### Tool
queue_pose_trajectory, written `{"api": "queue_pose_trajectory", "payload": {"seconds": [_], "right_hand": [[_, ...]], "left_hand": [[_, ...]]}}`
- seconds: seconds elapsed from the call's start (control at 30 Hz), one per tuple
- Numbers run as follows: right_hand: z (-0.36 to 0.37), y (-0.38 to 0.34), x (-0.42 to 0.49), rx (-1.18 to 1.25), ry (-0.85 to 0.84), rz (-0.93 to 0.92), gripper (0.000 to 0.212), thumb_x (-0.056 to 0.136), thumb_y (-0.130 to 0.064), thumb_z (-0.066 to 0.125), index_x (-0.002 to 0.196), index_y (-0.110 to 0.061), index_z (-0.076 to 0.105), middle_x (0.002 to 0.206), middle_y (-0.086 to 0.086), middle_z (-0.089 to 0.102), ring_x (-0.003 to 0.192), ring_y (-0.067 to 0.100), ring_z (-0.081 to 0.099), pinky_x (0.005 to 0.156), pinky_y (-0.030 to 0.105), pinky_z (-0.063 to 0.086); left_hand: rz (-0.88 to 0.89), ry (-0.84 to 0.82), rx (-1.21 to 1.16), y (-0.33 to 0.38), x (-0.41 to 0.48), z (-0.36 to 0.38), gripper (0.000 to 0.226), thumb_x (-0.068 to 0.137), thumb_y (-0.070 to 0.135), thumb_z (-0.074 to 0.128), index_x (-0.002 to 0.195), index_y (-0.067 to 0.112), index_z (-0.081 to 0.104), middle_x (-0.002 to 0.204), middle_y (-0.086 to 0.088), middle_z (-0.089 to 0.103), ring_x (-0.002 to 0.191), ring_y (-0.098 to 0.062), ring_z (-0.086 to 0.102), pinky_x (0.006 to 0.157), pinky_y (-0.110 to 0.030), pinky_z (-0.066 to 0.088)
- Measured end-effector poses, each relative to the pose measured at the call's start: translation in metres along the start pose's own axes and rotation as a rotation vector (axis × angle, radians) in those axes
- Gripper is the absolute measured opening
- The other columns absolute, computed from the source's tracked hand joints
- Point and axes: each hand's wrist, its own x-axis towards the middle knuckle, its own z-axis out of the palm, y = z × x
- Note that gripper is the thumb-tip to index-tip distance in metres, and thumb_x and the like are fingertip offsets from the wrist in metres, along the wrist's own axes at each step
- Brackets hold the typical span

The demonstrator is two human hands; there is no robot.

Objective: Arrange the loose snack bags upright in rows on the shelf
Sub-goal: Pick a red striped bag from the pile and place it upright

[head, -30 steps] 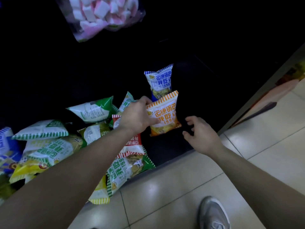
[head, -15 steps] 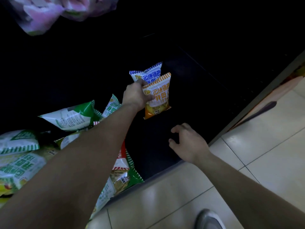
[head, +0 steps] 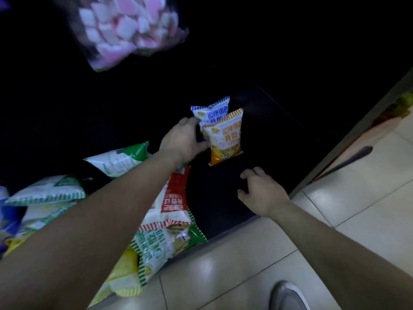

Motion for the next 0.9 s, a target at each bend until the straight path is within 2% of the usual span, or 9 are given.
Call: {"api": "queue_pose_trajectory", "payload": {"seconds": [0.13,0.27,0.4,0.5,0.6,0.73,0.83,0.9], "right_hand": [[-0.042,-0.039,-0.020,-0.047,0.003,-0.063,0.056,0.094,-0.041,0.056,0.143,-0.019,0.041,0.139,0.008,0.041,0.124,0.030,0.046,0.098,0.043,0.047],[-0.071,-0.084,-0.038,-0.076,0.059,-0.152,0.052,0.092,-0.042,0.055,0.137,-0.019,0.045,0.132,0.007,0.048,0.117,0.031,0.052,0.092,0.046,0.050],[-0.056,-0.118,-0.053,-0.128,0.056,-0.206,0.052,0.093,-0.043,0.054,0.138,-0.019,0.044,0.133,0.007,0.047,0.118,0.030,0.051,0.090,0.045,0.051],[-0.024,-0.129,-0.057,-0.208,-0.031,-0.223,0.053,0.093,-0.045,0.054,0.138,-0.020,0.042,0.136,0.007,0.045,0.121,0.029,0.049,0.090,0.044,0.050],[0.004,-0.130,-0.049,-0.235,-0.090,-0.230,0.062,0.091,-0.051,0.056,0.142,-0.022,0.038,0.135,0.006,0.044,0.120,0.029,0.049,0.089,0.045,0.051],[0.032,-0.133,-0.030,-0.115,-0.164,-0.194,0.082,0.085,-0.057,0.064,0.149,-0.024,0.024,0.136,0.007,0.043,0.116,0.028,0.053,0.090,0.043,0.050],[0.049,-0.140,-0.020,-0.008,-0.203,-0.244,0.108,0.079,-0.047,0.075,0.154,-0.035,-0.001,0.144,0.007,0.026,0.112,0.028,0.055,0.089,0.042,0.052],[0.059,-0.145,-0.016,-0.062,-0.168,-0.313,0.116,0.074,-0.043,0.080,0.153,-0.039,-0.005,0.151,0.005,0.008,0.110,0.030,0.056,0.089,0.043,0.052]], "left_hand": [[-0.060,-0.135,0.091,-0.042,-0.077,-0.062,0.076,0.084,0.052,0.069,0.148,0.022,0.038,0.147,-0.007,0.044,0.128,-0.029,0.049,0.096,-0.038,0.047],[-0.207,-0.148,0.111,-0.077,-0.145,-0.099,0.077,0.085,0.056,0.066,0.146,0.017,0.041,0.147,-0.010,0.047,0.127,-0.028,0.050,0.098,-0.035,0.046],[-0.240,-0.215,0.095,-0.097,-0.193,-0.098,0.075,0.088,0.054,0.063,0.149,0.021,0.037,0.152,-0.008,0.040,0.130,-0.027,0.048,0.100,-0.035,0.044],[-0.196,-0.289,0.107,-0.104,-0.203,-0.089,0.080,0.087,0.057,0.062,0.152,0.024,0.030,0.157,-0.007,0.031,0.136,-0.027,0.042,0.103,-0.036,0.042],[-0.175,-0.308,0.112,-0.111,-0.200,-0.080,0.084,0.085,0.060,0.062,0.153,0.024,0.029,0.158,-0.006,0.029,0.140,-0.027,0.037,0.106,-0.042,0.041],[-0.149,-0.357,0.162,-0.123,-0.198,-0.071,0.080,0.088,0.057,0.059,0.153,0.024,0.026,0.157,-0.007,0.029,0.138,-0.028,0.039,0.103,-0.045,0.043],[-0.155,-0.374,0.150,-0.137,-0.198,-0.064,0.078,0.090,0.057,0.057,0.153,0.024,0.025,0.157,-0.006,0.028,0.138,-0.028,0.039,0.104,-0.044,0.043],[-0.178,-0.385,0.122,-0.145,-0.197,-0.061,0.080,0.090,0.059,0.057,0.153,0.024,0.024,0.159,-0.005,0.026,0.138,-0.028,0.038,0.106,-0.043,0.041]]}}
